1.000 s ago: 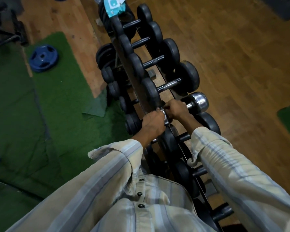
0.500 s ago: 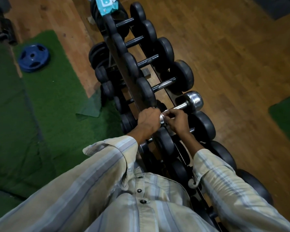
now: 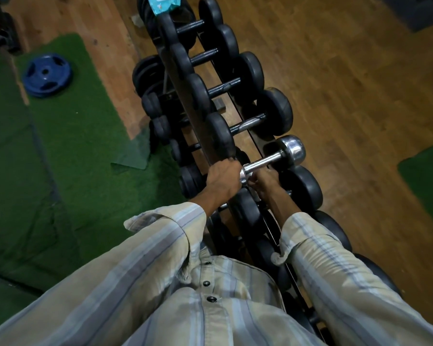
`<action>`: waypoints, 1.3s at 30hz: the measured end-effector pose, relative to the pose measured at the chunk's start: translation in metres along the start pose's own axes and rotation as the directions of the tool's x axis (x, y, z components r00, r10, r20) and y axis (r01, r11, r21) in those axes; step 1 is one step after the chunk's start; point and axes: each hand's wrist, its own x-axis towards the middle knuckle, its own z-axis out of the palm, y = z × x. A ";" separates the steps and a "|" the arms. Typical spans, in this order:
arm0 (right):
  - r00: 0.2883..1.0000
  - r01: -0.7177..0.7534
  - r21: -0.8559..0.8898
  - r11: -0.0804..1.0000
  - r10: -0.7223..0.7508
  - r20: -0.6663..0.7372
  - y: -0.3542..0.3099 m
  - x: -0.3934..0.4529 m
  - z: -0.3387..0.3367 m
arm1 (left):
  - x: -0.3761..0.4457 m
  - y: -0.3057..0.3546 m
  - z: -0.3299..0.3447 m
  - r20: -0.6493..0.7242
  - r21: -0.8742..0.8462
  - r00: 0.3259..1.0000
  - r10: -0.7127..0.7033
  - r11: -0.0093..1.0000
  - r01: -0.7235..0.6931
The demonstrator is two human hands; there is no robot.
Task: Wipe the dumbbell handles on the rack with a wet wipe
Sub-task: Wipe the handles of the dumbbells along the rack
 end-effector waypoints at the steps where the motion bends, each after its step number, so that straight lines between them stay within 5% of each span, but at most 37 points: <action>1: 0.999 -0.051 0.105 0.993 0.049 0.023 -0.005 -0.002 0.000 | -0.001 0.000 0.000 0.002 0.000 1.000 0.003 1.000 -0.003; 6: 0.990 -0.132 0.429 0.894 0.137 0.019 -0.003 0.041 -0.003 | -0.003 0.001 -0.003 0.006 -0.007 1.000 -0.007 1.000 0.008; 16: 0.954 -0.003 0.568 0.823 0.172 -0.244 -0.015 0.014 0.005 | -0.003 0.004 -0.008 0.007 0.017 1.000 -0.019 1.000 0.019; 22: 0.989 -0.139 0.257 0.956 0.147 -0.012 0.022 0.042 0.010 | -0.003 0.003 -0.006 -0.011 0.000 1.000 -0.011 1.000 0.011; 25: 0.987 -0.160 0.261 0.952 0.150 0.058 -0.011 0.000 0.001 | -0.002 0.003 -0.006 -0.014 0.015 1.000 -0.006 1.000 0.006; 30: 0.961 0.006 0.569 0.822 0.153 -0.232 -0.021 -0.004 -0.001 | -0.001 0.003 -0.005 -0.022 0.006 1.000 -0.008 1.000 0.008; 39: 0.948 0.167 0.074 0.983 -0.139 -0.284 0.006 -0.022 0.017 | 0.000 0.005 -0.002 -0.026 0.036 1.000 -0.017 0.999 0.018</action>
